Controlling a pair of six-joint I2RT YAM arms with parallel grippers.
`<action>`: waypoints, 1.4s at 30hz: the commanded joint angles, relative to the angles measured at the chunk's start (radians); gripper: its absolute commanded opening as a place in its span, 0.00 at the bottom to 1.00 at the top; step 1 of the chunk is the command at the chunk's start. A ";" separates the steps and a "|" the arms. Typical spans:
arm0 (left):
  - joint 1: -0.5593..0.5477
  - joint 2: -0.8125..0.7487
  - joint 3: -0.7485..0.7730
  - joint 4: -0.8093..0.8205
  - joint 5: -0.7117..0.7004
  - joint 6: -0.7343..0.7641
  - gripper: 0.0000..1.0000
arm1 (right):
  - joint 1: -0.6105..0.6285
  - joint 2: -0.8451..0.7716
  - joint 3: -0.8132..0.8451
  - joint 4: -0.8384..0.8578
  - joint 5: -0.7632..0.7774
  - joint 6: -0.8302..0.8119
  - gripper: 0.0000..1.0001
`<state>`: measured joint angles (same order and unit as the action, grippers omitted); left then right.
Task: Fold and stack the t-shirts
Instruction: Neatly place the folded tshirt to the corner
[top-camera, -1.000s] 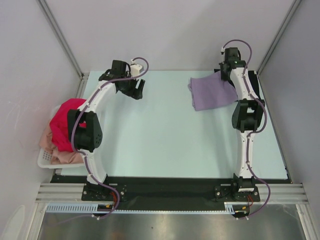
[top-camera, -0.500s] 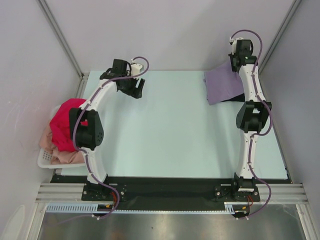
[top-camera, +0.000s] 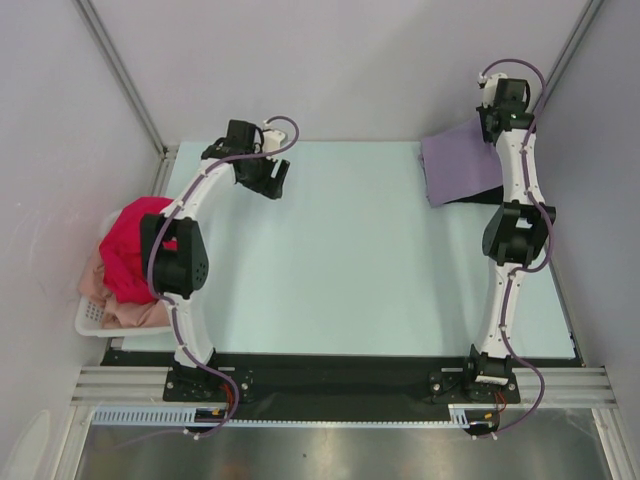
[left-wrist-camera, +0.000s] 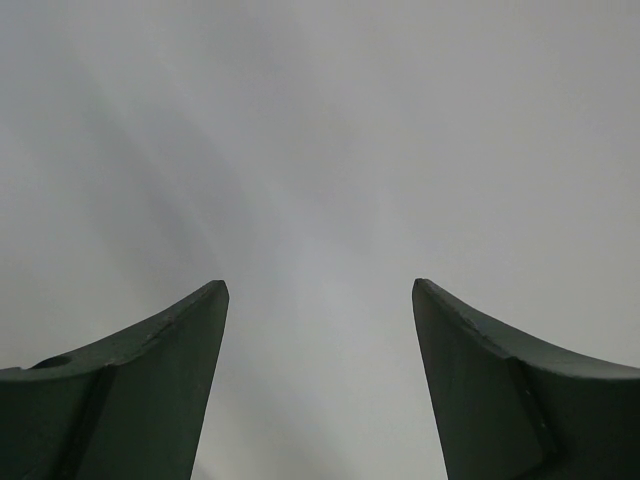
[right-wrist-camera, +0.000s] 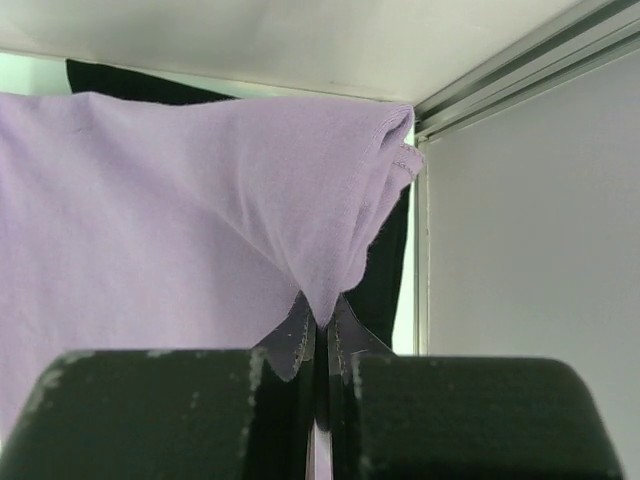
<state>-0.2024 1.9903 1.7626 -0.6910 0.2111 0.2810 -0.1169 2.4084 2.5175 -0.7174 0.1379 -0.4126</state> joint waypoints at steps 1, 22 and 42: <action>-0.002 0.007 0.040 0.007 -0.012 0.020 0.80 | -0.009 -0.086 0.067 0.095 -0.008 -0.020 0.00; -0.002 0.022 0.035 -0.015 -0.078 0.044 0.80 | -0.092 0.067 -0.009 0.315 0.005 -0.035 0.00; -0.002 0.041 0.046 -0.033 -0.065 0.046 0.80 | -0.040 -0.031 -0.187 0.328 0.062 0.089 0.89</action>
<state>-0.2024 2.0422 1.7638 -0.7155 0.1341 0.3092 -0.2096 2.4962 2.3596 -0.3511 0.2638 -0.3504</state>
